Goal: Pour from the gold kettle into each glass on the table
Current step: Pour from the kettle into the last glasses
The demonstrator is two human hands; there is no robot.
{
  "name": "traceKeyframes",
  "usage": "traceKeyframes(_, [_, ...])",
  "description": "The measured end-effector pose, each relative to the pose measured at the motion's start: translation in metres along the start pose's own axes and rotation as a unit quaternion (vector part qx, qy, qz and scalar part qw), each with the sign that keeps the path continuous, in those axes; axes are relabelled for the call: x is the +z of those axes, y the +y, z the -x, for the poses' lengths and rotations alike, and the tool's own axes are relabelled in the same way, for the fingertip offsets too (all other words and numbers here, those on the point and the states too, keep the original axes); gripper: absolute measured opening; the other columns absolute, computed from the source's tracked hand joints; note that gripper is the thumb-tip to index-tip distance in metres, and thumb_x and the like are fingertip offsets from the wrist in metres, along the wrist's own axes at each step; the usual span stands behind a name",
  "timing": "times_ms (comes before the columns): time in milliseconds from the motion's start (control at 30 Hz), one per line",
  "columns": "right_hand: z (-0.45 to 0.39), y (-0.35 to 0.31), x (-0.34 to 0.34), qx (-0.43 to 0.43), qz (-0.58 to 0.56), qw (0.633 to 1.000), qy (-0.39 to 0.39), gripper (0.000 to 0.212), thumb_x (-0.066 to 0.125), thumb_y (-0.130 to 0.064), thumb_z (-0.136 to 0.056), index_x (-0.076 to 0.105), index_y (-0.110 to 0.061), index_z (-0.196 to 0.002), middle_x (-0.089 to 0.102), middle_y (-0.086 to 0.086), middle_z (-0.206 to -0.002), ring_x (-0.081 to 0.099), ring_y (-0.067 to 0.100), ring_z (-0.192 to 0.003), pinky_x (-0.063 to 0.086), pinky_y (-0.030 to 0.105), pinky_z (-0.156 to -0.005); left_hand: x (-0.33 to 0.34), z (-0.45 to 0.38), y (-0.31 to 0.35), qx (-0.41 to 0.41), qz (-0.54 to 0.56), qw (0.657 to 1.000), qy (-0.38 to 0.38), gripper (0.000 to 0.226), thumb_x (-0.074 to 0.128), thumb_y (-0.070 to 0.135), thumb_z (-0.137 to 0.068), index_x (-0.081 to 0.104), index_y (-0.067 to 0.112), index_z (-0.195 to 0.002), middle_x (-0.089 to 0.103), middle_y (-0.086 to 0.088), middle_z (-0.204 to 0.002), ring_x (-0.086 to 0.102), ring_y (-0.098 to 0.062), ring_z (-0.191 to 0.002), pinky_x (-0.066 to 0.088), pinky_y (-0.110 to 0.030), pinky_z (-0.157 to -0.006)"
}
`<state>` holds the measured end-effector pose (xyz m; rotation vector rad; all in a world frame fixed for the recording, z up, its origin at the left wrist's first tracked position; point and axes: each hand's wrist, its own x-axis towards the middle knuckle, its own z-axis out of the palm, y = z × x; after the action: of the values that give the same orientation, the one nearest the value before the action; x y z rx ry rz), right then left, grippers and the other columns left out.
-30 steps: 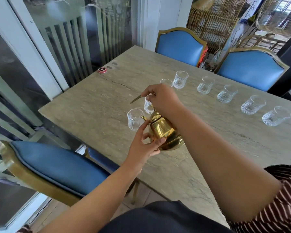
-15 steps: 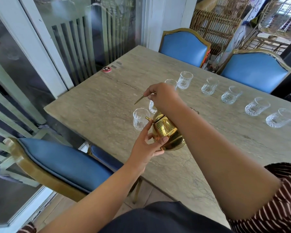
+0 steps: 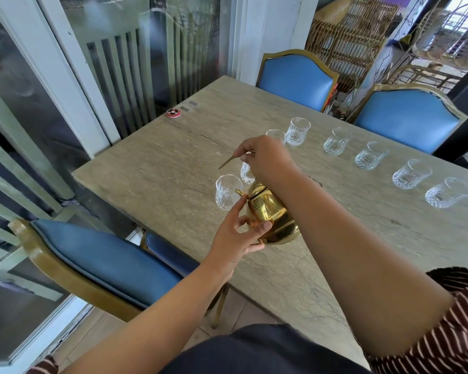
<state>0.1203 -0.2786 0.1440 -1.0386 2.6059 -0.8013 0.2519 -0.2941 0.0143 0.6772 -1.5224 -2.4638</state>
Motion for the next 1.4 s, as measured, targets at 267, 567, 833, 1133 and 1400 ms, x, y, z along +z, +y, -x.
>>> traceKeyframes(267, [-0.0014, 0.0, -0.0007, -0.004, 0.015, 1.0, -0.002, 0.022, 0.054, -0.007, -0.097, 0.071, -0.016, -0.109, 0.069, 0.006, -0.107, 0.049, 0.004, -0.058, 0.036, 0.011, -0.048, 0.0006, 0.0016, -0.0004, 0.004, 0.003, 1.0, -0.003, 0.097, 0.092, 0.029, -0.065, 0.042, 0.045, -0.147, 0.057, -0.011, -0.142, 0.063, -0.023, -0.124, 0.059, -0.05, -0.092])
traceKeyframes(567, [-0.0024, -0.0003, -0.0029, -0.001, 0.025, 1.0, -0.009, 0.024, 0.054, -0.007, -0.098, 0.071, -0.017, -0.111, 0.068, 0.003, -0.101, 0.044, -0.001, -0.052, 0.033, 0.009, -0.045, 0.0014, 0.0003, -0.0006, 0.007, -0.002, 1.0, -0.001, 0.092, 0.087, 0.027, -0.069, 0.041, 0.044, -0.147, 0.055, -0.012, -0.143, 0.061, -0.026, -0.127, 0.06, -0.049, -0.091])
traceKeyframes(833, [-0.0055, -0.0025, -0.0031, -0.002, 0.029, 1.0, -0.01, 0.022, 0.055, -0.01, -0.097, 0.071, -0.018, -0.11, 0.058, -0.002, -0.09, 0.044, 0.0, -0.053, 0.034, 0.012, -0.045, 0.0013, -0.0003, 0.0021, 0.007, -0.004, 1.0, -0.001, 0.092, 0.088, 0.029, -0.069, 0.041, 0.045, -0.147, 0.056, -0.011, -0.143, 0.06, -0.026, -0.129, 0.06, -0.049, -0.09])
traceKeyframes(1133, [-0.0045, -0.0054, -0.0055, -0.018, 0.03, 0.999, 0.004, 0.022, 0.055, -0.008, -0.097, 0.072, -0.017, -0.108, 0.057, -0.003, -0.087, 0.042, -0.001, -0.051, 0.032, 0.009, -0.042, 0.0014, 0.0018, 0.008, 0.007, -0.012, 1.0, 0.0, 0.101, 0.094, 0.038, -0.062, 0.04, 0.044, -0.148, 0.057, -0.012, -0.141, 0.062, -0.028, -0.126, 0.061, -0.049, -0.089])
traceKeyframes(1400, [-0.0042, -0.0048, -0.0053, -0.02, 0.029, 0.999, 0.009, 0.02, 0.055, -0.01, -0.097, 0.072, -0.016, -0.107, 0.057, -0.002, -0.087, 0.042, 0.0, -0.052, 0.032, 0.011, -0.044, 0.0007, 0.0023, 0.0079, 0.006, -0.017, 1.0, 0.001, 0.1, 0.09, 0.035, -0.062, 0.041, 0.044, -0.148, 0.056, -0.013, -0.142, 0.062, -0.027, -0.126, 0.061, -0.049, -0.089])
